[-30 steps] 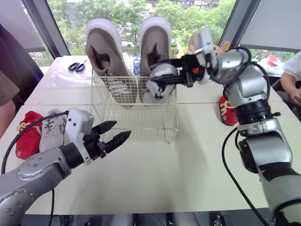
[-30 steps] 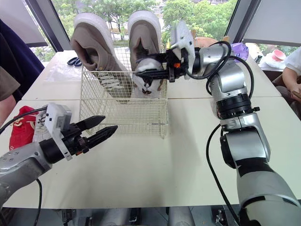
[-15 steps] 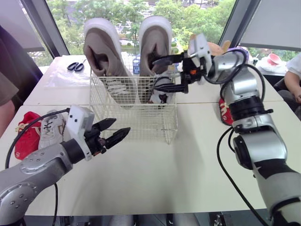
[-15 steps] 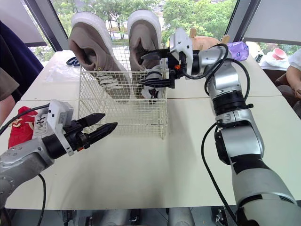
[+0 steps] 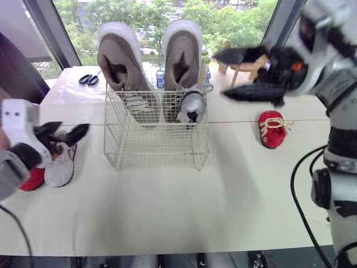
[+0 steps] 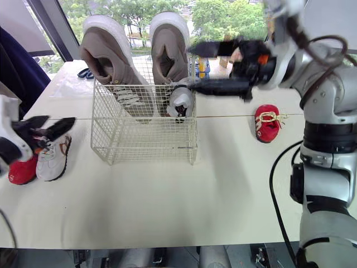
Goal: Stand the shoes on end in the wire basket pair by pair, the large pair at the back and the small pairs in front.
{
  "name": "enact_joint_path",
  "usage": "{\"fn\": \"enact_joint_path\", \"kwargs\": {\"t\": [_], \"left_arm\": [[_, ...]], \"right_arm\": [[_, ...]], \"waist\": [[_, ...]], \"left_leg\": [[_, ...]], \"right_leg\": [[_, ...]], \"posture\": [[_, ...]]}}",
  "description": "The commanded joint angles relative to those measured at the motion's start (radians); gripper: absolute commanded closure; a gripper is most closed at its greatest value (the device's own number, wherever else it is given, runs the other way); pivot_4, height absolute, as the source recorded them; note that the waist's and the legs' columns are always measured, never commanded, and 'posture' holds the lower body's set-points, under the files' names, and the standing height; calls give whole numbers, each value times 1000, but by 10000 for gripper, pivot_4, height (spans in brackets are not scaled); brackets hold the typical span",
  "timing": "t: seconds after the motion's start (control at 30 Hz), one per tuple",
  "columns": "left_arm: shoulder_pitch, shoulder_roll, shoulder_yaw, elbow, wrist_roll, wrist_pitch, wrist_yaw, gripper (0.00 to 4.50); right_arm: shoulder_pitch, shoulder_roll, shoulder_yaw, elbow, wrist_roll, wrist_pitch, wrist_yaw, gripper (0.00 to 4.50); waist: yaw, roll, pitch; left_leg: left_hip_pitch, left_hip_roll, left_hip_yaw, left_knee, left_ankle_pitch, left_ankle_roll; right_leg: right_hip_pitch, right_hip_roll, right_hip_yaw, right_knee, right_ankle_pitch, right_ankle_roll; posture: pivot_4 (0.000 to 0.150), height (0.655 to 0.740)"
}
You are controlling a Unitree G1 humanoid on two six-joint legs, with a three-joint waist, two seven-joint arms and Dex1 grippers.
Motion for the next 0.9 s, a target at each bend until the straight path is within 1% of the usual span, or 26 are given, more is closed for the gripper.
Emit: {"fn": "enact_joint_path", "kwargs": {"t": [0.03,0.13,0.2,0.27,0.37,0.43,0.53,0.63,0.67,0.73,0.77,0.87,0.9], "left_arm": [[-99,79,-19,176,23,161,81,460],[-300,120,-150,339,98,208,9,460],[-413,138,-269,439,189,236,-57,460],[-498,139,-364,509,264,260,-132,460],[-646,90,-471,637,355,290,-233,460],[-712,68,-535,711,440,281,-274,460],[-801,24,-651,836,574,249,-376,460],[-869,-25,-717,965,675,237,-461,460],[-888,-41,-739,1008,711,227,-486,2728],[-921,-72,-758,1090,776,193,-520,9694],[-936,-85,-762,1123,801,179,-543,13919],[-975,-121,-765,1204,873,140,-584,30010],[-986,-131,-763,1225,893,130,-595,34044]], "right_arm": [[27,-45,27,-138,31,28,22,0],[81,-71,82,-209,6,17,32,0],[129,-100,136,-234,-65,-30,32,0],[158,-115,155,-245,-95,-51,26,0],[173,-112,137,-274,-69,-29,-5,0],[178,-109,124,-292,-50,-13,-23,0],[191,-110,104,-318,-31,9,-65,0],[205,-116,91,-335,-17,23,-93,0],[210,-117,85,-340,-13,28,-103,0],[216,-117,75,-346,-4,36,-125,0],[218,-117,72,-348,1,38,-132,0],[225,-119,67,-354,7,41,-151,0],[227,-119,65,-356,10,42,-157,0]], "waist": [[3,-1,0],[12,-3,0],[15,-4,-1],[16,-4,-1],[17,-5,0],[20,-6,0],[18,-6,0],[19,-6,0],[19,-6,0],[20,-6,0],[21,-6,0],[25,-6,0],[27,-6,0]], "left_leg": [[0,0,0,0,0,0],[-1,0,-2,0,0,0],[-1,-1,-1,1,0,0],[0,-2,0,2,0,0],[-1,-3,2,2,0,0],[-1,-2,1,2,0,0],[-1,-2,1,2,1,-1],[-1,-2,1,2,1,-1],[-1,-2,1,2,1,-1],[-1,-2,1,3,1,-1],[-1,-2,1,3,1,-1],[-1,-1,1,3,1,0],[-1,-1,1,4,1,0]], "right_leg": [[0,0,0,0,0,0],[0,3,-2,1,1,3],[1,3,-3,1,1,3],[2,3,-2,0,1,3],[1,2,-1,0,2,5],[1,4,-2,1,3,6],[1,5,-2,1,3,6],[1,6,-2,2,3,6],[1,6,-2,2,3,6],[1,6,-2,2,3,6],[1,6,-2,2,3,6],[1,6,-1,3,3,6],[1,6,-1,4,3,7]], "posture": [[1500,7400],[1500,7400],[1500,7400],[1500,7400],[1500,7400],[1500,7400],[1500,7400],[1500,7400],[1500,7400],[1500,7400],[1500,7400],[1500,7400],[1500,7400]]}}
